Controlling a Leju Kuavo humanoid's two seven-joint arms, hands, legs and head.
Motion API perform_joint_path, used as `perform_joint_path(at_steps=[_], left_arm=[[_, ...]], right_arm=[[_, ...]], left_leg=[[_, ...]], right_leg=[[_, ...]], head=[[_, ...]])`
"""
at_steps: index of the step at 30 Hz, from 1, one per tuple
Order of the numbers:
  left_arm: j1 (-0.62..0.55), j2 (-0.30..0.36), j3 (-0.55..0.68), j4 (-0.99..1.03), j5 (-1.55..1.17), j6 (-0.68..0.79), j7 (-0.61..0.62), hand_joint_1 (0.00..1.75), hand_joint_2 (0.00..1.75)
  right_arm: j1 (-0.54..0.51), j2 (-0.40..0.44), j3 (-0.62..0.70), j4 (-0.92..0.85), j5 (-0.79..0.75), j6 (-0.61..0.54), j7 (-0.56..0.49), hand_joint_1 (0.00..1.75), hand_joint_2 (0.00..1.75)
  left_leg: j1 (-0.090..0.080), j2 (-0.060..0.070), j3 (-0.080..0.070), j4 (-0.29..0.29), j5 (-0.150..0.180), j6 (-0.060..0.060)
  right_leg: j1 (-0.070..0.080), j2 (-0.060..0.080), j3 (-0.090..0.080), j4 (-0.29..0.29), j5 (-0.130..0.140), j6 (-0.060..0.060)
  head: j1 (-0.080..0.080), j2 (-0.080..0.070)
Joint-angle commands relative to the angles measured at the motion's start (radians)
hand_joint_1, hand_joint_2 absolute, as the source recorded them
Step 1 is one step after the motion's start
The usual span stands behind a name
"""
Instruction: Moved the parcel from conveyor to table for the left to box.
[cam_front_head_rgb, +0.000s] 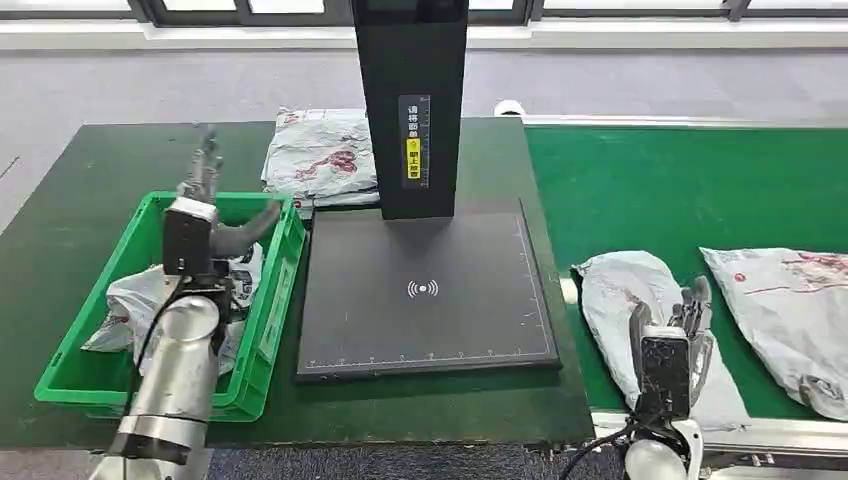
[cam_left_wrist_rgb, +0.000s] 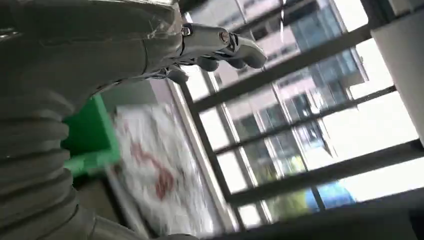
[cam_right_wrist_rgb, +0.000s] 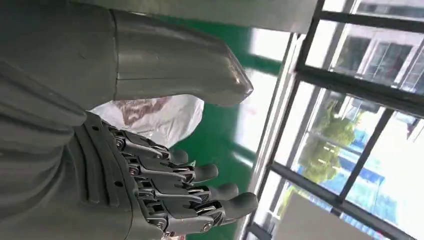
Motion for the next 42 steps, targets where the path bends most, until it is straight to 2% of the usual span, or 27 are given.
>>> perform_joint_path(at_steps=[1, 5, 6, 8, 9, 11, 12, 18, 23, 25, 30, 36, 37, 38, 40, 42], left_arm=[[-0.017, 0.007, -0.139, 0.060, 0.054, 0.012, 0.013, 0.00, 1.75], [-0.015, 0.003, -0.140, 0.059, 0.077, -0.015, 0.008, 0.00, 1.75], [-0.012, -0.023, -0.158, 0.075, 0.111, -0.066, 0.013, 0.00, 1.75], [-0.010, -0.090, -0.200, 0.144, 0.166, -0.128, 0.026, 0.00, 1.75], [-0.022, -0.125, -0.241, 0.216, 0.183, -0.130, 0.015, 0.00, 1.75], [-0.042, -0.164, -0.299, 0.307, 0.205, -0.131, 0.000, 0.00, 1.75], [-0.048, -0.177, -0.319, 0.336, 0.214, -0.119, -0.013, 0.00, 1.75], [-0.055, -0.157, -0.325, 0.325, 0.233, -0.119, -0.014, 0.00, 1.75], [-0.053, -0.154, -0.326, 0.319, 0.236, -0.121, -0.012, 0.00, 1.75], [-0.056, -0.164, -0.345, 0.341, 0.260, -0.152, 0.018, 0.00, 1.75], [-0.090, -0.209, -0.384, 0.458, 0.268, -0.136, 0.009, 0.00, 1.75], [-0.130, -0.217, -0.396, 0.530, 0.260, -0.126, -0.012, 0.00, 1.75], [-0.140, -0.207, -0.406, 0.535, 0.244, -0.113, -0.024, 0.00, 1.75], [-0.146, -0.193, -0.408, 0.538, 0.243, -0.111, -0.029, 0.00, 1.75], [-0.147, -0.180, -0.397, 0.531, 0.245, -0.122, -0.034, 0.00, 1.75], [-0.145, -0.178, -0.395, 0.526, 0.240, -0.124, -0.030, 0.00, 1.75]], right_arm=[[-0.038, -0.031, -0.036, 0.113, 0.005, -0.011, 0.003, 0.00, 1.75], [-0.040, -0.035, -0.035, 0.123, 0.040, -0.033, 0.023, 0.00, 1.75], [-0.053, -0.058, -0.030, 0.165, 0.158, -0.102, 0.089, 0.00, 1.75], [-0.097, -0.085, -0.036, 0.280, 0.335, -0.168, 0.212, 0.00, 1.75], [-0.131, -0.099, -0.043, 0.368, 0.442, -0.178, 0.292, 0.00, 1.75], [-0.172, -0.122, -0.057, 0.479, 0.542, -0.165, 0.383, 0.00, 1.75], [-0.181, -0.126, -0.065, 0.507, 0.545, -0.168, 0.377, 0.00, 1.75], [-0.174, -0.119, -0.068, 0.492, 0.545, -0.164, 0.371, 0.00, 1.75], [-0.171, -0.118, -0.068, 0.484, 0.546, -0.163, 0.371, 0.00, 1.75], [-0.186, -0.135, -0.064, 0.529, 0.657, -0.124, 0.491, 0.00, 1.75], [-0.254, -0.172, -0.082, 0.729, 0.793, -0.085, 0.626, 0.00, 1.75], [-0.308, -0.220, -0.127, 0.974, 0.840, -0.037, 0.693, 0.00, 1.75], [-0.344, -0.226, -0.115, 1.096, 0.838, 0.100, 0.649, 1.75, 1.75], [-0.350, -0.216, -0.116, 1.128, 0.846, 0.243, 0.642, 1.75, 1.75], [-0.383, -0.199, -0.120, 1.208, 0.844, 0.198, 0.622, 1.75, 1.75], [-0.397, -0.199, -0.109, 1.235, 0.857, 0.225, 0.633, 1.75, 1.75]], left_leg=[[0.000, 0.000, 0.002, -0.002, 0.000, 0.001], [-0.001, 0.000, 0.002, -0.003, 0.001, 0.000], [-0.001, -0.001, 0.001, -0.002, 0.000, 0.001], [0.000, -0.001, 0.002, -0.002, 0.001, 0.001], [0.000, -0.002, 0.002, -0.002, 0.001, 0.001], [0.000, -0.003, 0.003, -0.002, 0.001, 0.002], [0.000, -0.006, 0.004, -0.004, 0.003, 0.003], [-0.002, 0.000, 0.001, 0.000, 0.000, 0.004], [-0.003, -0.001, 0.000, 0.000, 0.000, 0.004], [-0.002, 0.000, 0.000, 0.000, 0.000, 0.004], [-0.002, -0.001, 0.001, 0.000, 0.001, 0.005], [-0.002, -0.002, 0.001, -0.001, 0.002, 0.005], [-0.002, -0.002, 0.001, -0.001, 0.002, 0.005], [-0.003, -0.002, 0.001, 0.000, 0.001, 0.005], [-0.002, 0.000, 0.002, -0.001, 0.001, 0.005], [-0.002, 0.001, 0.002, -0.001, 0.001, 0.005]], right_leg=[[0.000, 0.000, 0.002, -0.002, 0.001, 0.000], [0.001, -0.001, 0.002, -0.003, 0.001, -0.001], [0.002, -0.002, 0.001, -0.002, 0.000, 0.000], [0.003, -0.002, 0.003, -0.003, 0.001, 0.000], [0.002, -0.002, 0.003, -0.003, 0.000, 0.001], [0.002, -0.004, 0.005, -0.004, 0.001, 0.001], [0.002, -0.006, 0.007, -0.007, 0.002, 0.002], [-0.002, 0.000, 0.002, -0.002, 0.002, 0.003], [-0.002, -0.001, 0.000, -0.001, 0.001, 0.003], [-0.001, 0.000, 0.001, -0.002, 0.002, 0.003], [-0.001, -0.001, 0.001, -0.002, 0.002, 0.004], [-0.001, -0.003, 0.003, -0.005, 0.003, 0.004], [-0.002, -0.002, 0.002, -0.003, 0.002, 0.004], [-0.003, -0.002, 0.002, -0.003, 0.002, 0.004], [-0.002, 0.000, 0.003, -0.004, 0.003, 0.003], [-0.001, 0.001, 0.002, -0.003, 0.003, 0.003]], head=[[0.000, 0.000], [-0.001, 0.000], [0.000, 0.000], [0.000, 0.000], [-0.001, 0.000], [0.000, 0.000], [-0.001, 0.000], [0.000, 0.000], [0.000, 0.000], [0.000, 0.000], [0.000, 0.000], [0.000, 0.000], [0.000, 0.000], [0.000, 0.000], [0.000, 0.000], [0.000, 0.000]])
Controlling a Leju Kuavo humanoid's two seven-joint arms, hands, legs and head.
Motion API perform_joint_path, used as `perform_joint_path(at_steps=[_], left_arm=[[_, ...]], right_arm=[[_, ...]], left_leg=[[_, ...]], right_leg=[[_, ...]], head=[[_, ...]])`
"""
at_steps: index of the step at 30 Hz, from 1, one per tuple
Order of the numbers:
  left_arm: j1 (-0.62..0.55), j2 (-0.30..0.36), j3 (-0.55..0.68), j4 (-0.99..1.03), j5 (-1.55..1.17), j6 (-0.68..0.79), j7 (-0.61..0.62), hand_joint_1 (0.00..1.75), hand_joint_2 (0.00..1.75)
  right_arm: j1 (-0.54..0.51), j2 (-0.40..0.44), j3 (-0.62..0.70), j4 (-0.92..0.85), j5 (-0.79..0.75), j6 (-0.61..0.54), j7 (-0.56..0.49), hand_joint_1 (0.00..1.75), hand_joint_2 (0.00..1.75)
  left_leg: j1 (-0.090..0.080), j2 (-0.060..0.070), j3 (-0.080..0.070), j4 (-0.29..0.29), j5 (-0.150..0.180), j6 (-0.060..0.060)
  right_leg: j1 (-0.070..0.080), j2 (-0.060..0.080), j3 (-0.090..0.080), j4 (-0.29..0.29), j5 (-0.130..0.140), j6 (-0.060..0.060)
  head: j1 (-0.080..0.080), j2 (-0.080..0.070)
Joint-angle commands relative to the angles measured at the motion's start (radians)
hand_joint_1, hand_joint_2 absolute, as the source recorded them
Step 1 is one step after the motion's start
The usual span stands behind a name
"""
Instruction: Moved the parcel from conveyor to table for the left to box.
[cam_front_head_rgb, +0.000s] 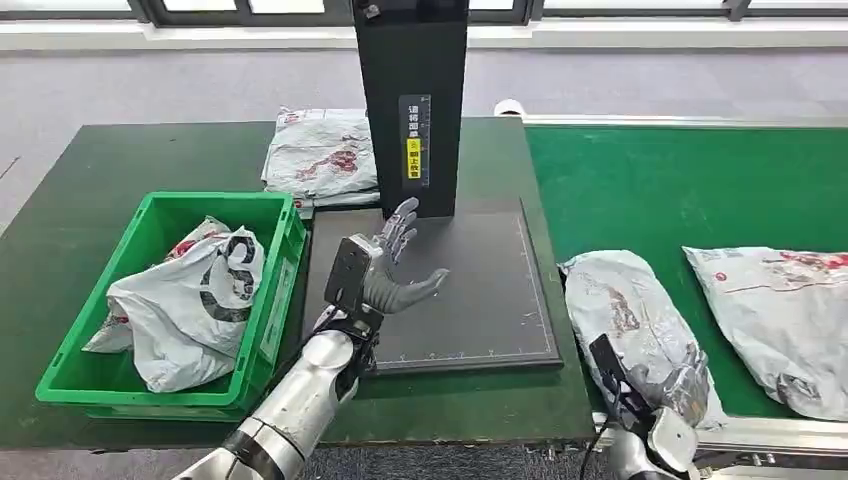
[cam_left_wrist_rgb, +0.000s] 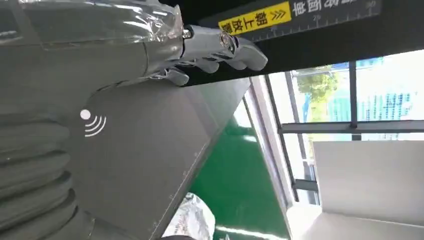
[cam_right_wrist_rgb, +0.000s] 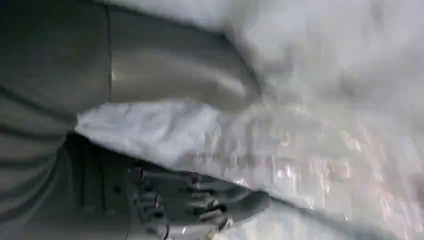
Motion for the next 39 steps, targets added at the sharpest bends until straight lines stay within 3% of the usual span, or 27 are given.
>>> perform_joint_path(at_steps=[1, 5, 7, 16, 17, 19, 21, 22, 23, 27, 30, 32, 35, 37, 38, 39], left_arm=[[-0.080, 0.046, -0.054, 0.120, -0.023, 0.001, -0.010, 0.00, 1.75], [-0.070, 0.044, -0.044, 0.109, -0.034, 0.010, 0.000, 0.00, 1.75], [-0.069, 0.045, -0.044, 0.109, -0.034, 0.010, 0.000, 0.00, 1.75], [-0.069, 0.045, -0.044, 0.109, -0.034, 0.010, 0.000, 0.00, 1.75], [-0.069, 0.045, -0.044, 0.109, -0.034, 0.010, 0.000, 0.00, 1.75], [-0.069, 0.045, -0.044, 0.109, -0.034, 0.010, 0.000, 0.00, 1.75], [-0.069, 0.045, -0.044, 0.109, -0.034, 0.010, 0.000, 0.00, 1.75], [-0.069, 0.045, -0.044, 0.109, -0.034, 0.010, 0.000, 0.00, 1.75], [-0.069, 0.045, -0.044, 0.109, -0.034, 0.010, 0.000, 0.00, 1.75], [-0.069, 0.045, -0.044, 0.109, -0.034, 0.010, 0.000, 0.00, 1.75], [-0.057, 0.052, -0.041, 0.093, -0.039, 0.017, 0.004, 0.00, 1.75], [-0.038, 0.060, -0.031, 0.070, -0.043, 0.035, 0.010, 0.00, 1.75], [0.032, 0.095, 0.000, -0.030, -0.055, 0.082, 0.025, 0.00, 1.75], [0.064, 0.108, 0.025, -0.072, -0.059, 0.096, 0.033, 0.00, 1.75], [0.076, 0.109, 0.045, -0.082, -0.062, 0.111, 0.032, 0.00, 1.75], [0.077, 0.105, 0.059, -0.075, -0.065, 0.114, 0.029, 0.00, 1.75]], right_arm=[[-0.148, -0.012, -0.049, 0.480, 0.021, 0.242, -0.043, 1.75, 1.75], [-0.141, -0.013, -0.042, 0.465, 0.038, 0.249, -0.026, 1.75, 1.75], [-0.142, -0.014, -0.042, 0.465, 0.038, 0.250, -0.026, 1.75, 1.75], [-0.142, -0.014, -0.042, 0.465, 0.038, 0.250, -0.026, 1.75, 1.75], [-0.142, -0.014, -0.042, 0.465, 0.038, 0.250, -0.026, 1.75, 1.75], [-0.142, -0.014, -0.042, 0.465, 0.038, 0.250, -0.026, 1.75, 1.75], [-0.142, -0.014, -0.042, 0.465, 0.038, 0.250, -0.026, 1.75, 1.75], [-0.142, -0.014, -0.042, 0.465, 0.038, 0.250, -0.026, 1.75, 1.75], [-0.142, -0.014, -0.042, 0.465, 0.038, 0.250, -0.026, 1.75, 1.75], [-0.142, -0.014, -0.042, 0.465, 0.038, 0.250, -0.026, 1.75, 1.75], [-0.155, -0.010, -0.042, 0.450, 0.045, 0.215, -0.026, 1.75, 1.75], [-0.167, 0.002, -0.045, 0.421, 0.048, 0.125, -0.048, 1.75, 1.75], [-0.184, 0.071, -0.071, 0.238, -0.034, -0.094, -0.206, 1.75, 1.75], [-0.142, 0.113, -0.039, 0.026, -0.097, -0.137, -0.276, 1.75, 1.75], [-0.088, 0.140, 0.007, -0.179, -0.194, -0.188, -0.367, 1.75, 1.75], [-0.043, 0.147, 0.054, -0.326, -0.226, -0.193, -0.360, 1.75, 1.75]], left_leg=[[0.001, 0.003, 0.002, -0.001, 0.000, 0.000], [0.009, 0.013, 0.014, -0.001, -0.005, -0.001], [0.012, 0.012, 0.018, -0.001, -0.005, -0.001], [0.013, 0.009, 0.018, -0.001, -0.002, 0.001], [0.014, 0.012, 0.023, 0.002, -0.006, 0.001], [0.013, 0.007, 0.015, -0.001, -0.001, 0.002], [0.016, 0.010, 0.023, 0.004, -0.006, 0.003], [0.014, 0.007, 0.015, 0.000, -0.001, 0.004], [0.016, 0.010, 0.023, 0.004, -0.007, 0.004], [0.016, 0.009, 0.022, 0.004, -0.006, 0.005], [0.015, 0.008, 0.021, 0.001, -0.005, 0.007], [0.014, 0.009, 0.018, 0.002, -0.004, 0.008], [0.014, 0.014, 0.024, 0.001, -0.007, 0.008], [0.013, 0.017, 0.023, 0.000, -0.007, 0.009], [0.013, 0.019, 0.020, 0.002, -0.009, 0.009], [0.012, 0.021, 0.016, 0.001, -0.009, 0.009]], right_leg=[[0.002, 0.002, 0.002, -0.001, 0.001, -0.001], [0.011, 0.011, 0.015, -0.010, 0.002, 0.000], [0.014, 0.010, 0.019, -0.013, 0.002, 0.000], [0.015, 0.007, 0.023, -0.016, 0.007, 0.002], [0.016, 0.010, 0.029, -0.015, 0.004, 0.002], [0.015, 0.005, 0.021, -0.018, 0.008, 0.003], [0.016, 0.008, 0.029, -0.015, 0.003, 0.003], [0.015, 0.004, 0.022, -0.017, 0.007, 0.003], [0.016, 0.008, 0.031, -0.016, 0.004, 0.004], [0.016, 0.006, 0.030, -0.017, 0.004, 0.004], [0.014, 0.005, 0.030, -0.020, 0.006, 0.006], [0.014, 0.006, 0.027, -0.020, 0.007, 0.007], [0.013, 0.012, 0.033, -0.021, 0.006, 0.008], [0.011, 0.015, 0.032, -0.021, 0.007, 0.008], [0.012, 0.017, 0.035, -0.020, 0.005, 0.008], [0.011, 0.019, 0.032, -0.019, 0.006, 0.008]], head=[[-0.001, 0.000], [0.000, 0.000], [0.000, 0.000], [0.000, 0.000], [0.000, 0.000], [0.000, 0.000], [0.000, 0.000], [0.000, 0.000], [0.000, 0.000], [0.000, 0.000], [0.000, 0.000], [0.000, 0.000], [0.000, 0.000], [0.000, 0.000], [0.001, 0.000], [0.000, 0.000]])
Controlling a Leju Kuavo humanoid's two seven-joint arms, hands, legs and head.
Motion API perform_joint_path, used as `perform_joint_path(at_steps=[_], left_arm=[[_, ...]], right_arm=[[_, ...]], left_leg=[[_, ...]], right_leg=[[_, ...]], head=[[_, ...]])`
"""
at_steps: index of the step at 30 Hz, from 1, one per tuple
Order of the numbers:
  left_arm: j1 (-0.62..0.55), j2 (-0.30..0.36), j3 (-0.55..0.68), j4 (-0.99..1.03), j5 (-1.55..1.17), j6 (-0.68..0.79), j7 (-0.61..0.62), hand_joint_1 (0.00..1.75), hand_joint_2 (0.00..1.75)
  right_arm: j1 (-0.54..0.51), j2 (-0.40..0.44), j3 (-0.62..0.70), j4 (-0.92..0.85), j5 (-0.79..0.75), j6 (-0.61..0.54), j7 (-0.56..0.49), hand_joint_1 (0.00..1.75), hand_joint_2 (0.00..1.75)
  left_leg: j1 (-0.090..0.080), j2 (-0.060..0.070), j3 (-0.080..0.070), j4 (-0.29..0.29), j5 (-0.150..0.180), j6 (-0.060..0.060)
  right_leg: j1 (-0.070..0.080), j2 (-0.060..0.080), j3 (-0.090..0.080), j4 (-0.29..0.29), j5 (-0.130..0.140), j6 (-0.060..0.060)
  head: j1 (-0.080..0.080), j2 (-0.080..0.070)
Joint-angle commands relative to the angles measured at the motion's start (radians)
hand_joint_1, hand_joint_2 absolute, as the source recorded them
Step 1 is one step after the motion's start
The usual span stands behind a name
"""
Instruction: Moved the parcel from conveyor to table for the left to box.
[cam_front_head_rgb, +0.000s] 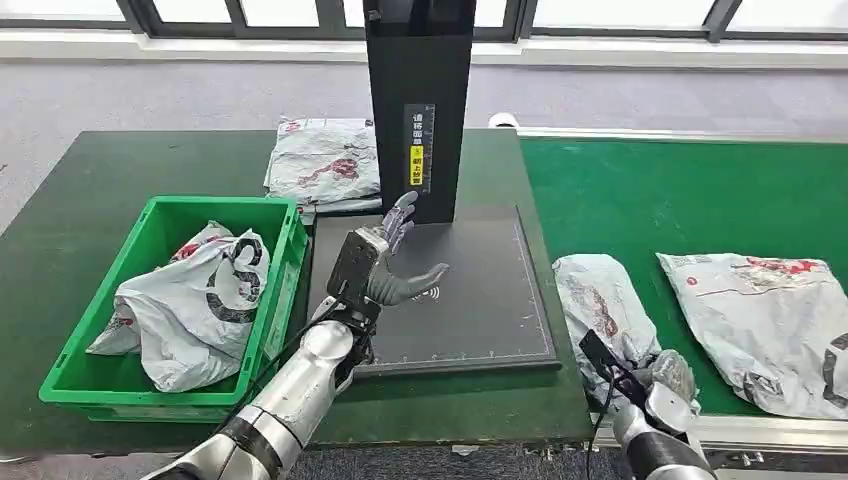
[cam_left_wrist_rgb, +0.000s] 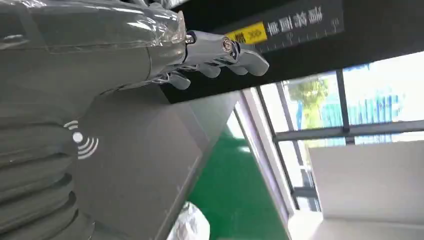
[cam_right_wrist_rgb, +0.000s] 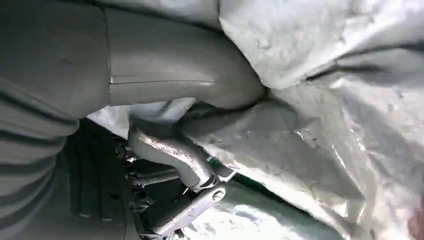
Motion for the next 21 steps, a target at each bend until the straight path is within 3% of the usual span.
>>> perform_joint_path(at_steps=[1, 4, 5, 6, 9, 10, 11, 12, 14, 21], left_arm=[[0.100, 0.076, 0.081, -0.081, -0.024, 0.069, 0.010, 0.00, 1.75], [0.093, 0.067, 0.084, -0.067, -0.028, 0.072, 0.005, 0.00, 1.75], [0.090, 0.065, 0.085, -0.061, -0.030, 0.072, 0.003, 0.00, 1.75], [0.088, 0.064, 0.086, -0.056, -0.031, 0.073, 0.002, 0.00, 1.75], [0.086, 0.062, 0.087, -0.054, -0.032, 0.072, 0.001, 0.00, 1.75], [0.072, 0.051, 0.101, -0.040, -0.060, 0.142, -0.021, 0.00, 1.75], [0.034, 0.031, 0.109, 0.009, -0.066, 0.149, -0.027, 0.00, 1.75], [0.005, 0.017, 0.119, 0.043, -0.065, 0.148, -0.035, 0.00, 1.75], [-0.008, 0.010, 0.124, 0.065, -0.069, 0.150, -0.041, 0.00, 1.75], [-0.027, -0.002, 0.124, 0.091, -0.070, 0.140, -0.045, 0.00, 1.75]], right_arm=[[0.184, 0.181, 0.102, -0.760, -0.307, -0.234, -0.298, 1.75, 1.75], [0.210, 0.182, 0.120, -0.806, -0.308, -0.229, -0.287, 1.75, 1.75], [0.211, 0.178, 0.124, -0.801, -0.311, -0.228, -0.285, 1.75, 1.75], [0.211, 0.175, 0.124, -0.794, -0.317, -0.231, -0.283, 1.75, 1.75], [0.209, 0.170, 0.125, -0.780, -0.325, -0.240, -0.291, 1.75, 1.75], [0.208, 0.192, 0.155, -0.862, -0.459, -0.376, -0.423, 1.75, 1.75], [0.223, 0.213, 0.159, -0.901, -0.520, -0.398, -0.582, 1.75, 1.75], [0.242, 0.221, 0.198, -0.986, -0.450, -0.374, -0.482, 1.75, 1.75], [0.253, 0.213, 0.223, -1.014, -0.431, -0.374, -0.436, 1.75, 1.75], [0.242, 0.176, 0.203, -0.936, -0.474, -0.398, -0.464, 1.75, 1.75]], left_leg=[[-0.002, 0.007, -0.008, 0.000, 0.000, 0.000], [-0.006, 0.003, -0.014, -0.002, 0.004, -0.002], [-0.005, -0.003, -0.007, -0.002, 0.006, -0.001], [-0.004, -0.010, -0.009, -0.001, 0.008, -0.002], [-0.005, -0.013, -0.013, -0.002, 0.009, -0.003], [-0.005, -0.013, -0.015, -0.002, 0.009, -0.002], [-0.005, -0.013, -0.015, -0.003, 0.009, -0.002], [-0.005, -0.012, -0.018, -0.001, 0.009, -0.002], [-0.005, -0.013, -0.022, 0.001, 0.009, -0.002], [-0.005, -0.016, -0.021, -0.001, 0.011, -0.003]], right_leg=[[-0.002, 0.007, -0.012, 0.003, 0.002, 0.000], [-0.006, 0.003, -0.021, 0.006, 0.001, -0.002], [-0.005, -0.002, -0.021, 0.006, 0.000, -0.002], [-0.004, -0.008, -0.021, 0.006, 0.000, -0.001], [-0.005, -0.011, -0.025, 0.007, 0.000, -0.002], [-0.004, -0.011, -0.026, 0.007, 0.000, -0.002], [-0.005, -0.011, -0.027, 0.007, 0.000, -0.002], [-0.005, -0.011, -0.030, 0.009, 0.000, -0.002], [-0.005, -0.012, -0.033, 0.011, 0.000, -0.002], [-0.004, -0.015, -0.031, 0.008, 0.000, -0.002]], head=[[0.000, 0.000], [-0.001, 0.000], [-0.001, 0.000], [-0.001, 0.000], [-0.001, 0.000], [-0.001, 0.000], [-0.001, 0.000], [-0.001, 0.000], [-0.001, 0.000], [-0.001, 0.000]])
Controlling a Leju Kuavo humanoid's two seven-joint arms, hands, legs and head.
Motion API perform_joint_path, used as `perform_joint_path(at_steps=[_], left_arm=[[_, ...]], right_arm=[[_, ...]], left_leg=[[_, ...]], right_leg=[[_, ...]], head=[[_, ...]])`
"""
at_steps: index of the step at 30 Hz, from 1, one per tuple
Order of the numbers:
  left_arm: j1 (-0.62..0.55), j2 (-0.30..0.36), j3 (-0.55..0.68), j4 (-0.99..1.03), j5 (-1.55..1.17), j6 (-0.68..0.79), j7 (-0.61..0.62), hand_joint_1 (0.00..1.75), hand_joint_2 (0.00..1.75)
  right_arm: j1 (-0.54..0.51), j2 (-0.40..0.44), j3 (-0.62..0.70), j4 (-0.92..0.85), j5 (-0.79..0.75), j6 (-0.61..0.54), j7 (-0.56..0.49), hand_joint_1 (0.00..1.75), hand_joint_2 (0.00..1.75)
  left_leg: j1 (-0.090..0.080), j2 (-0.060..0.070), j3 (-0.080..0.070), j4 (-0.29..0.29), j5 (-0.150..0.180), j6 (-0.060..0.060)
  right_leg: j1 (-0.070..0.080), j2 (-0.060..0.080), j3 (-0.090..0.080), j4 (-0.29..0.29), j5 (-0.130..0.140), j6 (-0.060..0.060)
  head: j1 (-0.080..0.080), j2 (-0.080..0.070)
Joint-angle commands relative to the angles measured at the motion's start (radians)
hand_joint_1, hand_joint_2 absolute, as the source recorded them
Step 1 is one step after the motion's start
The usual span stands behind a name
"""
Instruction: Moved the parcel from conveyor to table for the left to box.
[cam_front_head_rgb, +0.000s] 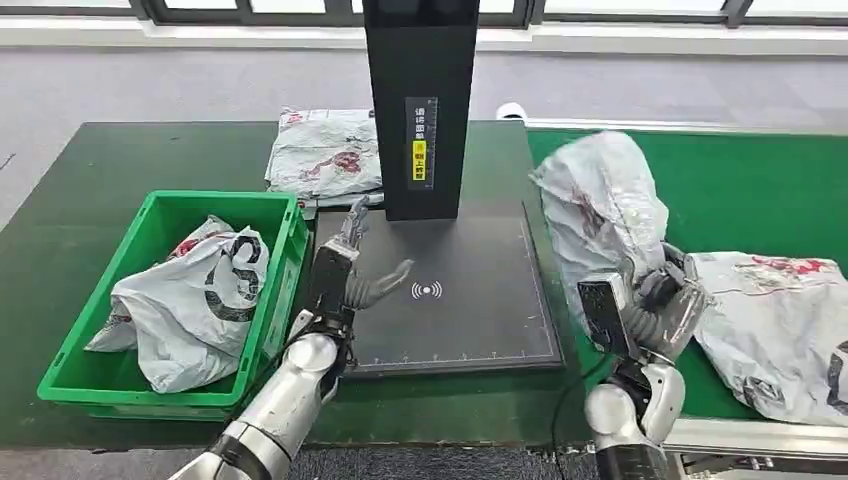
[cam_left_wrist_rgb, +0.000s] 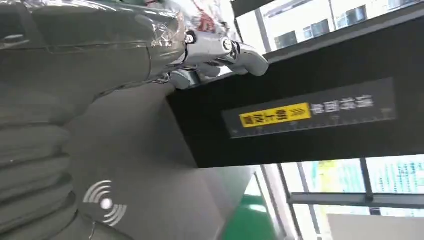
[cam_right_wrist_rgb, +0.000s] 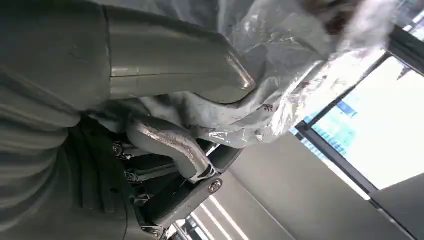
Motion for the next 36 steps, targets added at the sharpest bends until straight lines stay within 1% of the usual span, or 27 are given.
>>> perform_joint_path(at_steps=[1, 2, 3, 5, 6, 7, 9, 11, 12, 13, 14, 15, 16, 17, 18, 19, 20, 23, 24, 26, 36], left_arm=[[-0.082, -0.017, 0.044, 0.127, -0.005, -0.004, -0.002, 0.00, 1.75], [-0.089, -0.020, 0.045, 0.137, -0.003, -0.004, -0.006, 0.00, 1.75], [-0.094, -0.023, 0.046, 0.142, -0.001, -0.004, -0.008, 0.00, 1.75], [-0.102, -0.026, 0.047, 0.150, 0.002, -0.004, -0.008, 0.00, 1.75], [-0.110, -0.029, 0.049, 0.162, 0.005, -0.004, -0.009, 0.00, 1.75], [-0.112, -0.029, 0.049, 0.166, 0.006, -0.003, -0.010, 0.00, 1.75], [-0.123, -0.034, 0.047, 0.184, 0.011, -0.008, -0.015, 0.00, 1.75], [-0.128, -0.039, 0.044, 0.192, 0.017, -0.010, -0.023, 0.00, 1.75], [-0.130, -0.038, 0.039, 0.192, 0.017, -0.007, -0.029, 0.00, 1.75], [-0.131, -0.037, 0.037, 0.191, 0.021, -0.005, -0.031, 0.00, 1.75], [-0.136, -0.032, 0.029, 0.191, 0.028, -0.006, -0.030, 0.00, 1.75], [-0.141, -0.029, 0.025, 0.190, 0.031, -0.004, -0.029, 0.00, 1.75], [-0.144, -0.026, 0.023, 0.188, 0.037, -0.005, -0.027, 0.00, 1.75], [-0.147, -0.019, 0.014, 0.185, 0.037, 0.000, -0.027, 0.00, 1.75], [-0.148, -0.012, 0.010, 0.180, 0.042, -0.002, -0.027, 0.00, 1.75], [-0.148, -0.006, 0.007, 0.174, 0.049, -0.002, -0.027, 0.00, 1.75], [-0.147, -0.004, 0.006, 0.170, 0.054, -0.003, -0.026, 0.00, 1.75], [-0.142, -0.002, -0.006, 0.157, 0.064, -0.003, -0.017, 0.00, 1.75], [-0.138, -0.001, -0.011, 0.150, 0.067, -0.003, -0.016, 0.00, 1.75], [-0.135, -0.002, -0.014, 0.147, 0.067, -0.004, -0.016, 0.00, 1.75], [-0.133, -0.002, -0.015, 0.146, 0.068, -0.002, -0.015, 0.00, 1.75]], right_arm=[[0.008, -0.005, 0.036, -0.031, -0.049, -0.017, -0.036, 1.75, 1.75], [0.010, 0.016, 0.009, -0.040, -0.065, -0.017, -0.070, 1.75, 1.75], [0.017, 0.018, 0.015, -0.038, -0.080, -0.017, -0.086, 1.75, 1.75], [0.014, 0.014, 0.044, -0.021, -0.085, -0.013, -0.088, 1.75, 1.75], [-0.001, 0.005, 0.087, 0.011, -0.095, -0.007, -0.086, 1.75, 1.75], [-0.005, 0.003, 0.095, 0.019, -0.091, -0.008, -0.081, 1.75, 1.75], [-0.036, 0.001, 0.159, 0.080, -0.078, -0.016, -0.075, 1.75, 1.75], [-0.073, 0.019, 0.236, 0.158, -0.066, 0.004, -0.070, 1.75, 1.75], [-0.092, 0.030, 0.266, 0.188, -0.080, 0.023, -0.058, 1.75, 1.75], [-0.109, 0.034, 0.295, 0.223, -0.070, 0.041, -0.035, 1.75, 1.75], [-0.143, 0.036, 0.339, 0.284, -0.097, 0.136, 0.021, 1.75, 1.75], [-0.169, 0.034, 0.364, 0.332, -0.064, 0.141, 0.054, 1.75, 1.75], [-0.186, 0.037, 0.383, 0.373, -0.069, 0.168, 0.064, 1.75, 1.75], [-0.203, 0.029, 0.412, 0.421, -0.091, 0.272, 0.090, 1.75, 1.75], [-0.203, 0.027, 0.422, 0.450, -0.119, 0.328, 0.092, 1.75, 1.75], [-0.207, 0.015, 0.450, 0.491, -0.109, 0.361, 0.105, 1.75, 1.75], [-0.209, 0.012, 0.464, 0.516, -0.105, 0.377, 0.106, 1.75, 1.75], [-0.206, 0.007, 0.501, 0.557, -0.115, 0.438, 0.085, 1.75, 1.75], [-0.213, 0.004, 0.527, 0.571, -0.113, 0.464, 0.062, 1.75, 1.75], [-0.215, 0.006, 0.537, 0.577, -0.113, 0.479, 0.055, 1.75, 1.75], [-0.218, 0.007, 0.538, 0.577, -0.113, 0.480, 0.055, 1.75, 1.75]], left_leg=[[-0.001, 0.000, 0.000, -0.001, 0.001, 0.001], [-0.001, -0.001, 0.000, -0.001, 0.001, 0.001], [-0.001, -0.001, -0.001, -0.001, 0.002, 0.001], [-0.001, 0.001, -0.001, 0.000, 0.001, 0.001], [-0.001, 0.001, 0.000, -0.001, 0.001, 0.001], [-0.001, 0.000, -0.001, 0.000, 0.001, 0.001], [-0.001, 0.001, -0.001, 0.000, 0.001, 0.001], [-0.001, 0.004, -0.001, 0.000, 0.001, 0.001], [-0.002, 0.006, 0.000, -0.002, 0.001, 0.001], [-0.001, 0.006, 0.000, -0.001, 0.001, 0.001], [-0.002, 0.007, 0.000, -0.002, 0.001, 0.001], [0.000, 0.006, -0.001, 0.000, 0.000, 0.000], [0.000, 0.006, -0.001, 0.000, 0.001, 0.000], [-0.001, 0.006, -0.001, -0.001, 0.001, 0.000], [-0.001, 0.005, -0.001, -0.001, 0.002, -0.001], [-0.001, 0.007, 0.000, -0.003, 0.003, -0.001], [0.000, 0.003, -0.001, -0.001, 0.003, -0.002], [-0.001, 0.003, 0.000, -0.003, 0.004, -0.002], [-0.001, 0.002, 0.000, -0.002, 0.003, -0.002], [-0.001, 0.001, -0.001, -0.002, 0.003, -0.001], [-0.001, 0.000, -0.003, -0.001, 0.003, -0.001]], right_leg=[[-0.001, -0.001, 0.000, -0.001, 0.001, 0.000], [0.000, -0.001, 0.000, 0.000, 0.000, 0.000], [-0.001, -0.002, -0.001, 0.000, 0.001, 0.000], [-0.001, 0.000, -0.001, 0.000, 0.000, 0.000], [-0.001, 0.000, -0.001, 0.000, 0.001, 0.000], [-0.001, 0.000, -0.001, 0.000, 0.001, 0.000], [-0.001, 0.001, -0.001, 0.000, 0.001, 0.000], [-0.001, 0.004, -0.002, 0.000, 0.002, 0.000], [-0.002, 0.006, -0.002, 0.000, 0.003, 0.000], [-0.001, 0.005, -0.002, 0.001, 0.002, 0.000], [-0.002, 0.007, -0.003, 0.001, 0.003, -0.001], [0.000, 0.006, -0.002, 0.001, 0.002, 0.000], [0.000, 0.006, -0.003, 0.002, 0.002, 0.000], [-0.001, 0.006, -0.003, 0.002, 0.003, -0.001], [-0.001, 0.005, -0.003, 0.002, 0.002, -0.001], [-0.001, 0.006, -0.004, 0.001, 0.004, -0.001], [0.000, 0.003, -0.002, 0.002, 0.002, -0.001], [-0.001, 0.002, -0.002, 0.001, 0.002, -0.001], [-0.001, 0.002, -0.002, 0.002, 0.002, -0.001], [-0.001, 0.001, -0.003, 0.002, 0.001, -0.001], [-0.001, 0.000, -0.005, 0.003, 0.001, -0.001]], head=[[0.000, 0.000], [0.000, 0.000], [0.000, 0.000], [0.000, 0.000], [0.000, 0.000], [0.000, 0.000], [0.000, 0.000], [0.000, 0.000], [0.000, 0.000], [0.000, 0.000], [0.000, 0.000], [0.000, 0.000], [0.000, 0.000], [0.000, 0.000], [0.000, 0.000], [0.000, 0.000], [0.000, 0.000], [0.000, 0.000], [0.000, 0.000], [0.000, 0.000], [0.000, 0.000]])
